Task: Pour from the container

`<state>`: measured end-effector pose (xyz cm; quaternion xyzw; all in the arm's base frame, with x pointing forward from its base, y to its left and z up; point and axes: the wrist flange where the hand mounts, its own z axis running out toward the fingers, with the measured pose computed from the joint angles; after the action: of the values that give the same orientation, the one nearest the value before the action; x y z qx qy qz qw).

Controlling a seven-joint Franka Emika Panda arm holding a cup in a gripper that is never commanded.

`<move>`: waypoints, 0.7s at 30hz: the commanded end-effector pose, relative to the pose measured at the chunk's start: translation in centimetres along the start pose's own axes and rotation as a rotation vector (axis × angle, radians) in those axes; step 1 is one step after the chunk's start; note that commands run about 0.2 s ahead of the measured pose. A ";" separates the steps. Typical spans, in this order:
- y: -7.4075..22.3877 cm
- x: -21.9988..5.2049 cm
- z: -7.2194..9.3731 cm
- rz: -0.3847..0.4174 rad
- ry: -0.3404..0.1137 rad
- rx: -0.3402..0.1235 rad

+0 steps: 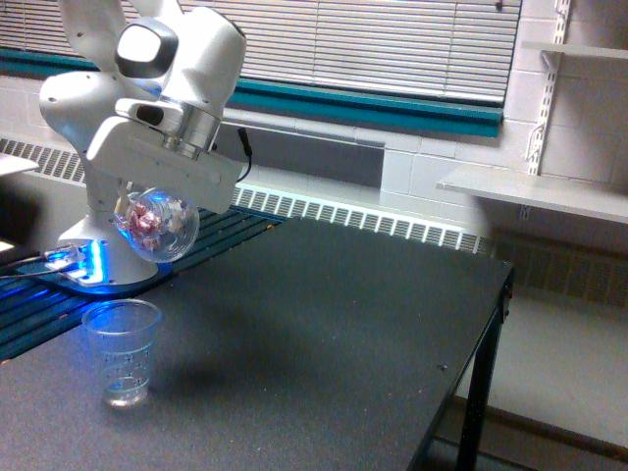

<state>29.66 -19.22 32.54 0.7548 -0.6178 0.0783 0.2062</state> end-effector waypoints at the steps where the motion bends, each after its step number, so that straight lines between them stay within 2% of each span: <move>1: -0.7 -5.0 -1.9 0.104 -0.005 -0.021; 8: -0.6 -7.9 -2.9 0.112 0.009 -0.088; 15: -1.3 -9.3 -3.4 0.133 -0.002 -0.099; 16: 0.6 -5.9 -1.2 0.174 -0.015 -0.111; 17: 0.4 -5.5 -0.6 0.017 -0.026 -0.078; 18: 0.0 -5.4 0.0 -0.027 -0.023 -0.090; 21: -0.2 -3.9 0.8 -0.012 -0.005 -0.074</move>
<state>29.52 -12.47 31.58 0.7420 -0.6240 0.0713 0.2342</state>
